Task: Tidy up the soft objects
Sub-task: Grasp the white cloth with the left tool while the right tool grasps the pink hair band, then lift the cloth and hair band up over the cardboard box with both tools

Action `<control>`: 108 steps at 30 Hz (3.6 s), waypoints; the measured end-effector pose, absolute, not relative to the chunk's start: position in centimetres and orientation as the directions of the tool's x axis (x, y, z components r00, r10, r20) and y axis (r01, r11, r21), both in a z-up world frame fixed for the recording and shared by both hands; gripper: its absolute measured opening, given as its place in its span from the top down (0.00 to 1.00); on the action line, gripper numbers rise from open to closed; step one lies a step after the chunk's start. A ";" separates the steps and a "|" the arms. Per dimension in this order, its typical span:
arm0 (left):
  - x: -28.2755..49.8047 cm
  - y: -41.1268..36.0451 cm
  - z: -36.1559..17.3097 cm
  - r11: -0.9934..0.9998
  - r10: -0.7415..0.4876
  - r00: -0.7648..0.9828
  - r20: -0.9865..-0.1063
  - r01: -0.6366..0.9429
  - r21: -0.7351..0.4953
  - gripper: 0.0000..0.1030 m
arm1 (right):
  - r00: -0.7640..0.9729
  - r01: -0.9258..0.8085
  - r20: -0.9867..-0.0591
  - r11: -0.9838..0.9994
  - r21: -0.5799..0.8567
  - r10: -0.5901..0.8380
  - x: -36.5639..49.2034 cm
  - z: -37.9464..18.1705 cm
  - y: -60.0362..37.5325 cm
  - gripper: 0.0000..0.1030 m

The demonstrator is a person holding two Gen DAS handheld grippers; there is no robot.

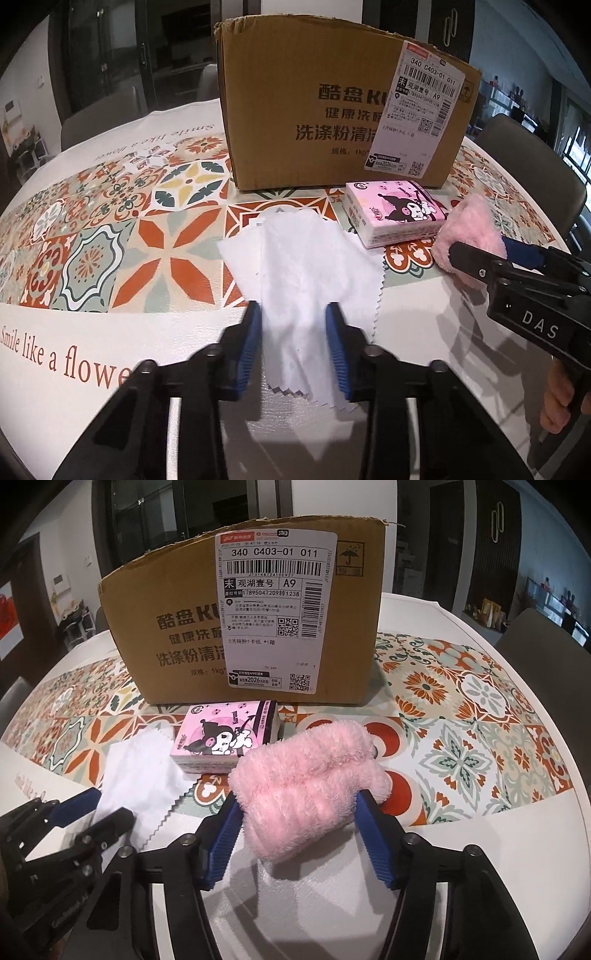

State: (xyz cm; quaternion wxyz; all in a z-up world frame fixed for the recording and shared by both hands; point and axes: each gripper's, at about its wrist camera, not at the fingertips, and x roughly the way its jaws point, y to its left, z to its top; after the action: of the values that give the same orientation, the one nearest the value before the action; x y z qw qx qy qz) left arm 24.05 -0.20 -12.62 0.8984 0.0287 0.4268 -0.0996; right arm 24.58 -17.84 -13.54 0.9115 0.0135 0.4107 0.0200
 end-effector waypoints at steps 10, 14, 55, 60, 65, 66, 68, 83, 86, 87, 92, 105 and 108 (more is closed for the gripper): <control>22.7 0.2 -12.0 0.979 -0.169 0.628 -0.760 0.194 -0.058 0.83 | 0.656 -0.035 -0.752 0.997 0.065 0.072 23.5 -12.9 -17.5 0.71; 22.0 0.1 -11.0 0.979 -0.169 0.656 -0.736 0.201 -0.046 0.83 | 0.652 -0.026 -0.754 0.997 0.079 0.077 23.1 -12.8 -17.7 0.72; 19.3 0.3 1.4 0.960 -0.271 0.839 -0.471 0.269 -0.073 0.83 | 0.793 -0.038 -0.599 0.990 0.137 0.114 18.7 -1.8 -17.4 0.74; 19.8 0.2 3.0 0.958 -0.278 0.851 -0.445 0.277 -0.069 0.83 | 0.814 -0.039 -0.571 0.990 0.139 0.112 19.0 0.2 -17.7 0.74; 20.6 0.1 4.7 0.959 -0.277 0.864 -0.419 0.278 -0.061 0.83 | 0.832 -0.048 -0.542 0.989 0.142 0.118 19.5 2.0 -17.7 0.74; 20.8 0.1 5.0 0.959 -0.277 0.867 -0.414 0.278 -0.059 0.83 | 0.834 -0.052 -0.538 0.988 0.142 0.121 19.6 2.2 -17.7 0.74; 21.1 0.1 5.5 0.960 -0.274 0.873 -0.403 0.276 -0.054 0.83 | 0.840 -0.061 -0.528 0.988 0.141 0.127 20.0 2.8 -17.6 0.74; 24.5 -0.6 8.7 0.964 -0.255 0.904 -0.344 0.266 -0.015 0.83 | 0.867 -0.117 -0.474 0.987 0.113 0.157 23.4 6.1 -17.2 0.74; 25.4 -0.9 9.0 0.966 -0.247 0.908 -0.339 0.260 -0.008 0.83 | 0.872 -0.128 -0.462 0.986 0.106 0.163 24.4 6.6 -17.2 0.74; 25.8 -0.9 9.2 0.967 -0.244 0.909 -0.337 0.257 -0.007 0.83 | 0.873 -0.133 -0.458 0.986 0.102 0.165 24.7 6.7 -17.2 0.74; 27.7 -1.1 9.5 0.969 -0.234 0.910 -0.341 0.245 -0.010 0.83 | 0.871 -0.153 -0.457 0.983 0.100 0.182 26.8 6.9 -17.5 0.74; 32.9 -2.3 7.6 0.974 -0.200 0.891 -0.407 0.224 0.011 0.83 | 0.832 -0.180 -0.516 0.979 0.098 0.204 31.9 5.2 -18.1 0.74; 34.2 -2.6 6.8 0.974 -0.198 0.878 -0.435 0.225 0.010 0.83 | 0.820 -0.179 -0.536 0.979 0.096 0.202 32.8 4.7 -18.2 0.73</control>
State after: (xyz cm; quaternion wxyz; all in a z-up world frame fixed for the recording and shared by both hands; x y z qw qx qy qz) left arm 34.19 -2.62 6.82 0.9686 0.0300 0.2214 -0.1092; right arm 32.83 -18.24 4.65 0.9536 0.0207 0.2833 0.0999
